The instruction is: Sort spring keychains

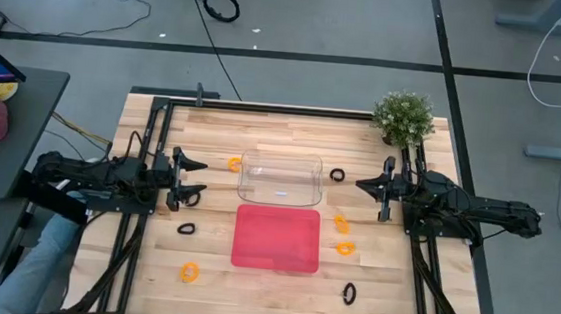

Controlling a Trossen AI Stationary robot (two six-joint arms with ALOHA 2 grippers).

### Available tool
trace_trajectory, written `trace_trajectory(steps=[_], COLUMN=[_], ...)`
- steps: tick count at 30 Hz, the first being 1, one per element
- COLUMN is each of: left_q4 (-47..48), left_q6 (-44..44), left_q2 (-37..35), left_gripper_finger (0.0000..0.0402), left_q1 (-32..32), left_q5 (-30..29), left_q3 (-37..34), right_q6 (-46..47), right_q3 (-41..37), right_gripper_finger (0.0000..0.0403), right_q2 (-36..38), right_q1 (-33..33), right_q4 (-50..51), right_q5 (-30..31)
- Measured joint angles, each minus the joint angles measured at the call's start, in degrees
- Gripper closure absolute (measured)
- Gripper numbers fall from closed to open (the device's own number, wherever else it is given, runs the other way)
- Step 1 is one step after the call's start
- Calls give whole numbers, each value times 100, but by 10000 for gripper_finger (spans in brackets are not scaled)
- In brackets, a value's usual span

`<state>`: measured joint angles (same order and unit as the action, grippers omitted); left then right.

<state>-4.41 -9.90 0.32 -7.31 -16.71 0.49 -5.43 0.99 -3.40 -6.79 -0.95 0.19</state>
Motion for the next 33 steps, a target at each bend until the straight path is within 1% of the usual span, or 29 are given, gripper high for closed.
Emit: trace_trajectory(steps=[3,13,16,18,21,26,31,33], left_q4=[1,-2,-2,-2,-2,-1,-2,-2], left_q6=[1,0,1,1,1,-1,1,1], left_q2=[0,0,0,0,0,0,0,0], left_gripper_finger=[81,81,81,81,81,81,81,81], left_q1=[0,0,0,0,0,0,0,0], left_q5=[0,0,0,0,0,0,0,0], left_q3=[2,0,0,0,2,1,0,0], right_q6=[39,150,-126,-270,-198,67,609,647], right_q3=[1,1,1,1,1,1,1,1], right_gripper_finger=[371,371,371,371,371,371,371,371], right_q2=[1,1,-2,-4,-2,1,1,1], right_q1=[0,0,0,0,2,2,2,2], right_q4=[-39,-60,-171,-440,-1023,-2065,-2671,-2879], right_q5=[81,79,80,75,32,22,28,33])
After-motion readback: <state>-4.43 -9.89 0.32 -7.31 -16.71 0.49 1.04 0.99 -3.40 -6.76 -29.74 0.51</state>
